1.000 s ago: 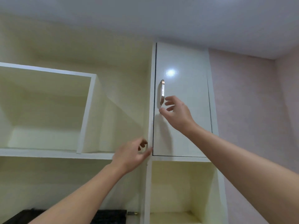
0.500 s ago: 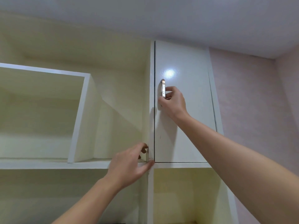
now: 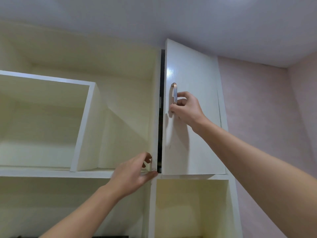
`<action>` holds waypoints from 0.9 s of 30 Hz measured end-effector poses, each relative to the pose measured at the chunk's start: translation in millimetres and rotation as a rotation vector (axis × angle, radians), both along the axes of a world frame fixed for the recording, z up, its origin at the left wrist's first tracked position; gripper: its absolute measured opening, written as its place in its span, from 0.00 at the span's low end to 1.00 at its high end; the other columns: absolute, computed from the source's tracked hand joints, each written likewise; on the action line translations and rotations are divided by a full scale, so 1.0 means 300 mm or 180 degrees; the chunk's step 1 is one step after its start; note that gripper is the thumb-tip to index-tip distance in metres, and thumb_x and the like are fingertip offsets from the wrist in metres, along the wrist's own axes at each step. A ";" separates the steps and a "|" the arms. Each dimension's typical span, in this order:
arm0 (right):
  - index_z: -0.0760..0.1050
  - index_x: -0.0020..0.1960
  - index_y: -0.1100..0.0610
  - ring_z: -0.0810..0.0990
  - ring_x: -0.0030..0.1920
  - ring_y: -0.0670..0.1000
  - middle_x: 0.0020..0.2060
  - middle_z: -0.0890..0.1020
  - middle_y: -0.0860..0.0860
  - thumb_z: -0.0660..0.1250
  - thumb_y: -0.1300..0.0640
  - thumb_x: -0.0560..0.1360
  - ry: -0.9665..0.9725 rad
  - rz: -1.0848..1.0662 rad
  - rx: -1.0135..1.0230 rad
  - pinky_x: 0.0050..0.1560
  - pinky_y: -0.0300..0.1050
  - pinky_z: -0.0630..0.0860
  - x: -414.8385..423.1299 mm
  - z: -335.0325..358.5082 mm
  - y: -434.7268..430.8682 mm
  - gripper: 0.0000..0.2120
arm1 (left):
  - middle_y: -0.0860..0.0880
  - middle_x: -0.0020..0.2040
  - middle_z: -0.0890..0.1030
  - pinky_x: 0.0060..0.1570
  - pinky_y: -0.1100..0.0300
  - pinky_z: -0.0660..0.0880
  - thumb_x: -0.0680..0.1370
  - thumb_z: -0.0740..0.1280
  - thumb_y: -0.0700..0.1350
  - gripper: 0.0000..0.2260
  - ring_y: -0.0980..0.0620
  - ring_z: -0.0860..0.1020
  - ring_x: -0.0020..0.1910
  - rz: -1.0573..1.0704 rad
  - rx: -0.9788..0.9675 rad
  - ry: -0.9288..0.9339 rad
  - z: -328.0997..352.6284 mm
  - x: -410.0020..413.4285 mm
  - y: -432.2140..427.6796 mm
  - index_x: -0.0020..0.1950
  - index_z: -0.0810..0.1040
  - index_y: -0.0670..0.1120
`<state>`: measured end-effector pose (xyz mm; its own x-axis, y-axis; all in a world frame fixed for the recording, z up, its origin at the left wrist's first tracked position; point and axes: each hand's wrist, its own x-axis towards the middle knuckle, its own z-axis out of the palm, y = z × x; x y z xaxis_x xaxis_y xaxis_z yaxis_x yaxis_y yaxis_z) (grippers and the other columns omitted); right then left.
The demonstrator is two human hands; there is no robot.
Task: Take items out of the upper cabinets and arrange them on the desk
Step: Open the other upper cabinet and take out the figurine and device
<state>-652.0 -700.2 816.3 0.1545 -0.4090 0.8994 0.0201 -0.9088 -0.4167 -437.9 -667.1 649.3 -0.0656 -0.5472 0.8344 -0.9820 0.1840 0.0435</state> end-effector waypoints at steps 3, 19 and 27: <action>0.74 0.61 0.54 0.79 0.30 0.43 0.32 0.84 0.47 0.68 0.63 0.73 0.0017 0.0115 0.0022 0.40 0.43 0.75 -0.041 -0.001 0.025 0.18 | 0.64 0.60 0.75 0.55 0.57 0.75 0.75 0.64 0.69 0.23 0.60 0.76 0.57 -0.0009 -0.0033 0.0030 0.000 -0.011 0.014 0.64 0.69 0.58; 0.74 0.60 0.53 0.83 0.35 0.43 0.43 0.84 0.50 0.73 0.58 0.74 0.0000 0.0717 0.0068 0.37 0.38 0.78 -0.241 -0.013 0.083 0.16 | 0.46 0.43 0.81 0.39 0.62 0.74 0.82 0.66 0.54 0.13 0.55 0.77 0.39 -0.1861 -0.0489 0.1228 0.067 -0.427 0.152 0.51 0.79 0.44; 0.74 0.59 0.55 0.83 0.36 0.43 0.42 0.83 0.49 0.74 0.57 0.74 -0.0235 0.0696 -0.0052 0.41 0.42 0.82 -0.361 -0.024 0.088 0.16 | 0.57 0.36 0.72 0.37 0.63 0.67 0.81 0.67 0.50 0.10 0.56 0.70 0.36 -0.1985 -0.0443 0.1108 0.066 -0.558 0.185 0.43 0.75 0.47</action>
<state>-760.3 -673.8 809.1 0.1714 -0.3584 0.9177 0.2472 -0.8860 -0.3922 -605.4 -611.5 669.1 -0.0486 -0.3820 0.9229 -0.6262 0.7315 0.2698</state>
